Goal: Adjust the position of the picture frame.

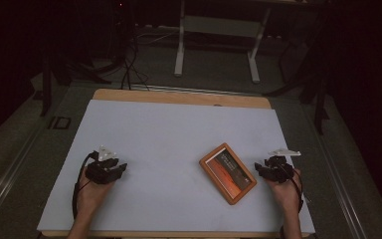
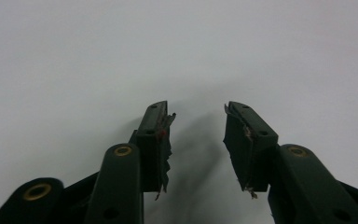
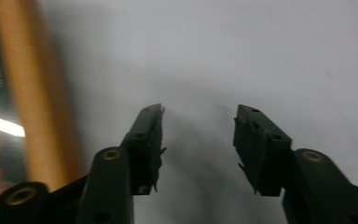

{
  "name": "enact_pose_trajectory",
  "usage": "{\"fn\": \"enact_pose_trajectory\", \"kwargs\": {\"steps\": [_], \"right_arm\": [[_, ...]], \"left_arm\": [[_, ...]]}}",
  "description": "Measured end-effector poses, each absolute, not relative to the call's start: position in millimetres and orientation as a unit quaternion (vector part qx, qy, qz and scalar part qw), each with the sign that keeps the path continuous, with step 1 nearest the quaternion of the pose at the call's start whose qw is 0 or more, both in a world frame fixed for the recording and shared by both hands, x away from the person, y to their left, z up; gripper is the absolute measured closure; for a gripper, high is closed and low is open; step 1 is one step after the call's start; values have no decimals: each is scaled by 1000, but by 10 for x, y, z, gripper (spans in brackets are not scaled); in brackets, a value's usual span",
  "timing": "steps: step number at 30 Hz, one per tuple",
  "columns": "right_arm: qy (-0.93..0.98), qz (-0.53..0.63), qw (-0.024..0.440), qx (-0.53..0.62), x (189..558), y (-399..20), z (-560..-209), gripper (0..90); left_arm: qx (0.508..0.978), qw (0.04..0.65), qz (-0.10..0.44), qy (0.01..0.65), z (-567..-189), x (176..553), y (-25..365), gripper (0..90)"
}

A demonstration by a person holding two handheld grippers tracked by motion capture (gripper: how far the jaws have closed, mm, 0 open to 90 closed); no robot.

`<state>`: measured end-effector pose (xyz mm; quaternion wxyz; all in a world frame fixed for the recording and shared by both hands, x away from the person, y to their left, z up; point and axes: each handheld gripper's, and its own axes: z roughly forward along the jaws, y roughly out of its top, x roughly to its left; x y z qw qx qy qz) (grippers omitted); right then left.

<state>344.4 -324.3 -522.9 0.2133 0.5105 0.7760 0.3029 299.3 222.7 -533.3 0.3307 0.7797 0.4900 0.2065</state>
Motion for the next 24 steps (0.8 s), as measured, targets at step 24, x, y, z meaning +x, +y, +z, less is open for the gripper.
{"fn": "enact_pose_trajectory", "kwargs": {"steps": [24], "right_arm": [[801,334,189,459,3332,-3073,-5127,796]], "left_arm": [[807,363,151,442,-5281,2895,2029,592]]}}
